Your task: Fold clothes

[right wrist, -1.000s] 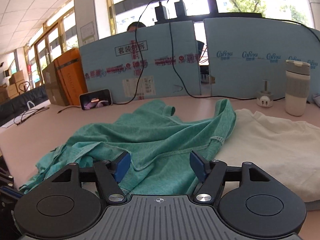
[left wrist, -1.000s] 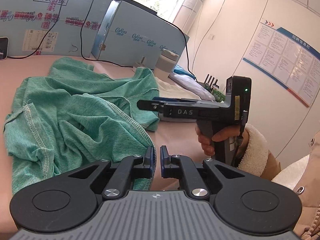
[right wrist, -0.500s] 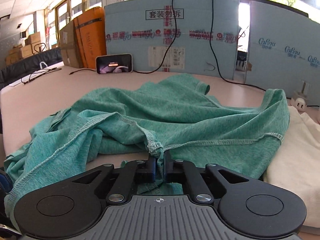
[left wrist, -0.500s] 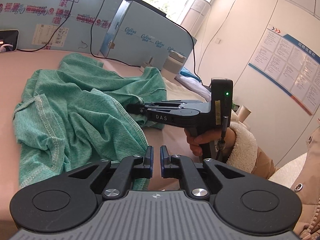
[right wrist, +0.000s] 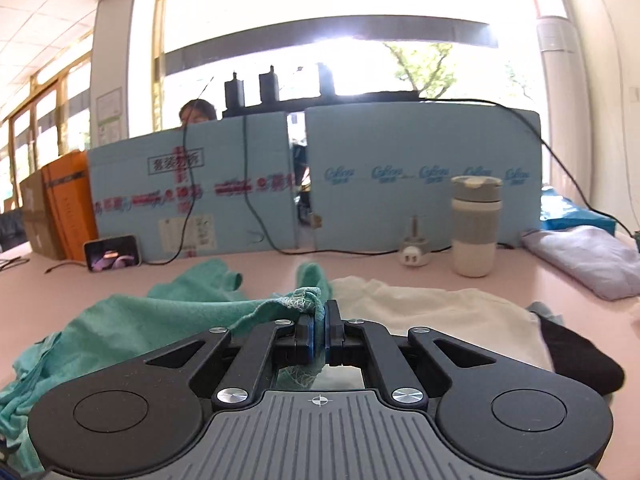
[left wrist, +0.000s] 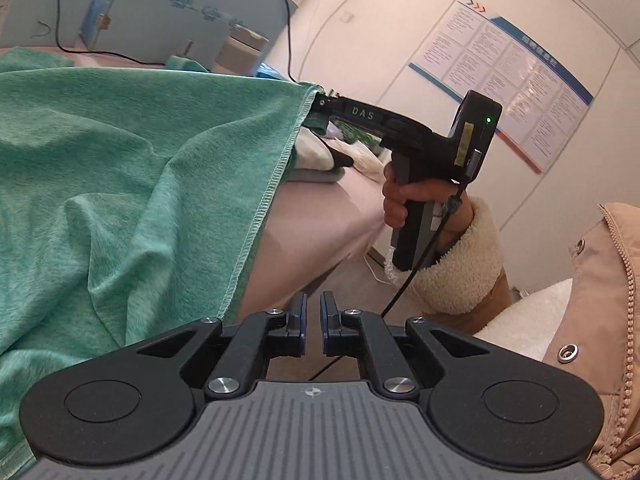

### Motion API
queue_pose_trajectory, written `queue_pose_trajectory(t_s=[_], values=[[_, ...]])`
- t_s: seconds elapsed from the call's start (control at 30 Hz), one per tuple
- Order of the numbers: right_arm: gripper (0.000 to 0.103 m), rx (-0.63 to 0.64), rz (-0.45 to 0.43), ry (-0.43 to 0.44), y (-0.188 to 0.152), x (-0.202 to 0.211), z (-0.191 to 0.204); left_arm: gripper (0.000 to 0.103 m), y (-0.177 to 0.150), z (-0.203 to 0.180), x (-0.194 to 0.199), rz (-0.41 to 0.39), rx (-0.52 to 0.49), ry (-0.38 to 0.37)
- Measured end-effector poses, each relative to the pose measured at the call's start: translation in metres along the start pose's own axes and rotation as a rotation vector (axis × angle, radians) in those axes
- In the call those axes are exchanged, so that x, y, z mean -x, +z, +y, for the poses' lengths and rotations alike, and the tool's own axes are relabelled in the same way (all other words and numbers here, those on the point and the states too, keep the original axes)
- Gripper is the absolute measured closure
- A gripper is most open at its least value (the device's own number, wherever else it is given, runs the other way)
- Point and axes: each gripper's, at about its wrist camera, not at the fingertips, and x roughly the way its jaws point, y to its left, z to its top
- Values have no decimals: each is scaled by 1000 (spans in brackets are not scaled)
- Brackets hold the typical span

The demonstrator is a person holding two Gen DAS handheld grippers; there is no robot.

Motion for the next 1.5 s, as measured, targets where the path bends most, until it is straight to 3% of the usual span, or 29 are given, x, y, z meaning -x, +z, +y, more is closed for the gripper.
queue_pose_trajectory(t_s=[0.13, 0.23, 0.3, 0.37, 0.5, 0.67, 0.77, 0.93, 1.03, 1.13, 1.17, 1.5], values=[[99, -48, -1, -74, -6, 12, -19, 96, 2, 0, -14, 57, -12, -58], [99, -74, 57, -104, -18, 5, -29, 90, 7, 4, -3, 23, -11, -9], [94, -96, 84, -104, -24, -1, -34, 68, 13, 6, 16, -33, -3, 43], [90, -139, 79, -92, -22, 1, -41, 56, 16, 11, 40, -110, 5, 116], [70, -162, 10, -74, -6, 10, -44, 27, 21, 23, 87, -233, 19, 302], [54, -109, -41, -85, 8, 18, -37, 19, 22, 47, 128, -300, 90, 530], [53, -104, -55, -137, 11, 23, -42, 16, 20, 63, 145, -310, 144, 624], [50, -194, -100, -287, 12, 40, -66, 12, 22, 92, 155, -289, 202, 709], [50, -250, -118, -311, 14, 46, -73, 12, 28, 107, 147, -238, 200, 737], [43, -234, -101, -271, 18, 38, -63, 12, 34, 125, 140, -202, 225, 750], [36, -219, -89, -245, 20, 32, -56, 12, 37, 131, 137, -191, 233, 747], [24, -1, 61, 251, 75, -76, 68, 12, 44, 141, 115, -221, 204, 731]])
